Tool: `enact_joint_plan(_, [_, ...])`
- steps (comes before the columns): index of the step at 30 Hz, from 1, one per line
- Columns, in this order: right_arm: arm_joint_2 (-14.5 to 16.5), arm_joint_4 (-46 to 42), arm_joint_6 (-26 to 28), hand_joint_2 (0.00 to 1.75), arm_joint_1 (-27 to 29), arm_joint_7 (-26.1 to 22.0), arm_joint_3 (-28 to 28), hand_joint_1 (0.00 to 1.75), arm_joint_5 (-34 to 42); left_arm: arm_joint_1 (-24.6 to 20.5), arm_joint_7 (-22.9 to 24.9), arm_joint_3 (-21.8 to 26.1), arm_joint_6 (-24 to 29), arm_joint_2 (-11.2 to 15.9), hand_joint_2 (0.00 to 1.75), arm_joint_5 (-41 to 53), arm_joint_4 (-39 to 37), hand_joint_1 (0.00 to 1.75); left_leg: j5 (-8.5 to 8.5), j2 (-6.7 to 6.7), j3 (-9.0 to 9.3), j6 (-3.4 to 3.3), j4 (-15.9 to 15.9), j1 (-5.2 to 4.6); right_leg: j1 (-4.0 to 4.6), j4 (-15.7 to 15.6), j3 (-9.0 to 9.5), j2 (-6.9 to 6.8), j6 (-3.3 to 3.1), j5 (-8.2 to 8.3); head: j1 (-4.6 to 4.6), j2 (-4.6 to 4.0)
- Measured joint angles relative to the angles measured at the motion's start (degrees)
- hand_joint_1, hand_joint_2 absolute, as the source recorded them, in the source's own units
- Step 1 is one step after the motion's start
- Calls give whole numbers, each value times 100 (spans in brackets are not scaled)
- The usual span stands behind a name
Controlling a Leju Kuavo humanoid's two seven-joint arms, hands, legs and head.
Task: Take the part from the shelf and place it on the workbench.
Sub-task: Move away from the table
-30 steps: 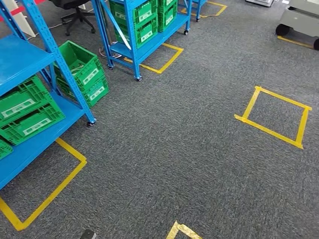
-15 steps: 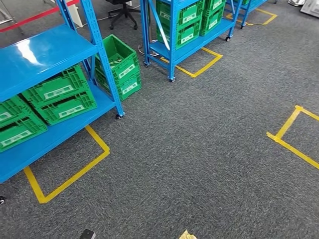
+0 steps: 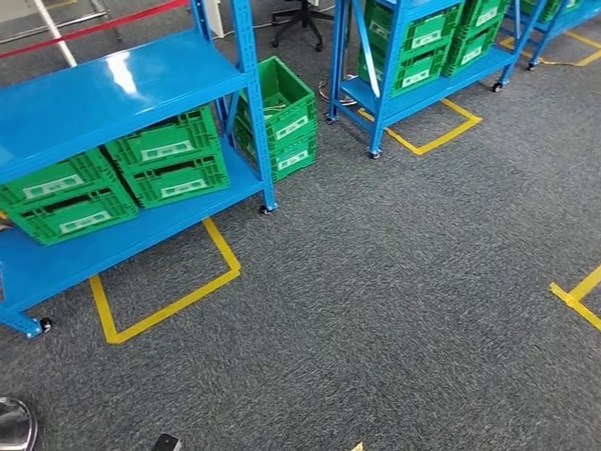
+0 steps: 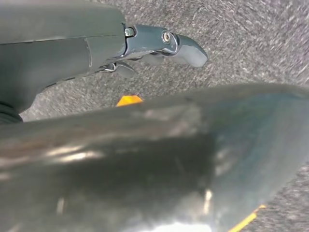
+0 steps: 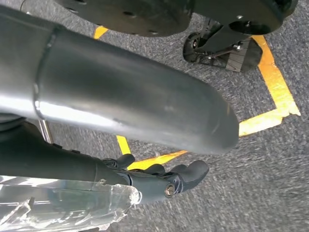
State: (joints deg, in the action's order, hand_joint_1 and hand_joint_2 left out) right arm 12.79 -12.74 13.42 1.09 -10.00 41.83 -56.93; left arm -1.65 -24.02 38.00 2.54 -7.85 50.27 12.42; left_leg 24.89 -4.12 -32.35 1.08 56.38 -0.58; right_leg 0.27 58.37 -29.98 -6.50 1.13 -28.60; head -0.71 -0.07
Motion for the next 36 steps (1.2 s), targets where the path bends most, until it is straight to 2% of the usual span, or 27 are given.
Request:
enact_joint_plan(1, [0,0,-3,0,-11,-3,5,0,2,8,0,3,4,-1,0,1,-1,0,-6,71,-10,-32,-4,3,0,-16,25,-61,26,-6,3,0])
enact_joint_plan(2, [0,0,-5,0,-20,-7,10,0,3,26,0,7,6,-3,0,2,-1,0,-16,139,-6,-61,-22,15,-6,-9,39,-52,58,-27,7,0])
enact_joint_plan(4, [0,0,-7,0,-27,-14,15,0,4,42,0,14,11,-1,0,4,-1,0,-43,267,13,-122,-56,55,-25,243,-52,227,122,-200,36,0])
enact_joint_plan(6, [0,0,-9,0,-10,-16,24,0,4,22,-1,22,17,-4,0,5,-1,0,-56,409,11,-156,-61,77,-46,985,-399,563,166,-570,75,0])
enact_joint_plan(7, [0,0,-10,0,1,-15,27,0,4,12,-1,25,18,-10,0,6,-1,0,-58,494,7,-162,-61,78,-51,1385,-600,617,178,-725,83,0])
enact_joint_plan(8, [-1,0,-10,0,11,-15,30,0,4,9,-1,28,18,-16,0,7,-2,0,-59,580,6,-163,-59,81,-53,1651,-747,635,186,-786,88,0])
enact_joint_plan(9, [-1,0,-10,0,16,-14,31,0,4,13,-1,32,18,-20,0,7,-3,0,-60,667,10,-160,-56,85,-57,1689,-791,641,189,-721,90,0])
enact_joint_plan(10, [-2,0,-9,0,17,-15,32,0,4,19,-1,35,19,-25,0,7,-4,0,-61,755,17,-151,-53,95,-65,1479,-717,660,191,-541,89,0])
enact_joint_plan(11, [-3,0,-9,0,14,-19,33,0,4,22,-1,37,19,-28,0,7,-5,0,-60,842,23,-133,-46,109,-84,1086,-551,726,198,-298,90,0])
enact_joint_plan(13, [1,5,-11,0,10,-33,33,0,2,16,-2,41,25,-30,0,7,-5,0,-56,1006,5,-65,-10,116,-146,323,-222,1044,216,9,100,0])
enact_joint_plan(14, [5,9,-15,0,5,-44,34,0,1,13,-5,43,33,-29,0,7,-5,0,-62,1073,-20,-26,1,115,-166,127,-130,1163,206,53,99,0])
enact_joint_plan(15, [9,13,-25,0,3,-60,36,0,2,15,-7,45,44,-27,0,8,-5,0,-78,1136,-47,15,2,116,-171,73,-102,1222,178,37,94,0])
enact_joint_plan(17, [11,15,-68,0,0,-101,42,0,6,32,-11,52,61,-25,0,11,-6,0,-117,1233,-88,85,-17,140,-156,78,-88,1085,92,62,80,0])
enact_joint_plan(18, [11,15,-94,0,1,-121,48,0,7,39,-13,57,66,-26,0,13,-7,0,-86,1159,-122,113,33,137,-154,73,-85,1010,49,74,70,0])
enact_joint_plan(19, [12,15,-113,0,3,-137,53,0,7,38,-14,61,68,-26,0,15,-7,0,9,1015,-202,135,185,126,-153,65,-83,925,11,82,51,0])
enact_joint_plan(21, [12,15,-127,0,18,-154,65,0,7,14,-19,65,69,-32,0,16,-7,0,370,630,-538,164,875,100,-131,57,-84,737,-46,75,12,0])
enact_joint_plan(22, [11,15,-128,0,28,-157,69,0,7,1,-20,65,69,-36,0,18,-7,0,547,531,-745,173,1298,102,-114,57,-86,636,-62,68,2,0])
enact_joint_plan(23, [10,15,-132,0,35,-160,73,0,7,-2,-21,65,69,-39,0,20,-7,0,647,485,-898,174,1621,105,-100,57,-86,540,-72,61,3,0])
enact_joint_plan(24, [8,15,-138,0,35,-166,76,0,7,4,-21,66,69,-43,0,22,-7,0,635,469,-951,167,1744,107,-88,57,-84,453,-80,53,3,0])
enact_joint_plan(25, [8,15,-153,0,28,-177,78,0,7,14,-21,68,69,-45,0,24,-7,0,517,456,-884,151,1631,104,-79,57,-76,379,-83,45,2,0])
enact_joint_plan(26, [8,15,-171,0,18,-194,80,0,5,21,-21,71,69,-45,0,25,-7,0,323,408,-700,123,1298,93,-71,57,-61,309,-82,33,2,0])
enact_joint_plan(28, [9,15,-220,0,8,-234,87,0,1,12,-27,75,68,-43,0,33,-7,0,31,155,-254,42,478,34,-48,57,-34,184,-50,-7,-2,0])
enact_joint_plan(29, [9,15,-243,0,8,-251,91,0,-3,-3,-32,75,66,-43,0,39,-7,0,-13,55,-110,1,194,5,-33,46,-27,122,-21,-34,0,0])
enact_joint_plan(30, [9,16,-266,0,6,-263,96,0,-8,-12,-36,75,62,-44,0,45,-7,0,8,15,-48,-33,45,-9,-21,48,12,66,13,-36,-1,0])
enact_joint_plan(32, [9,16,-304,0,-2,-280,101,0,-15,-3,-40,78,48,-46,0,51,-7,0,38,145,-12,-97,-29,9,-16,54,95,3,96,-24,7,0])
enact_joint_plan(34, [10,17,-336,0,-10,-301,104,0,-18,22,-43,81,40,-44,0,51,-7,0,19,259,60,-155,-51,43,-44,205,80,210,168,-129,19,0])
enact_joint_plan(36, [10,17,-366,0,-7,-322,114,0,-18,10,-48,84,44,-44,0,52,-7,0,12,358,99,-188,-53,63,-71,780,-220,518,207,-454,47,0])
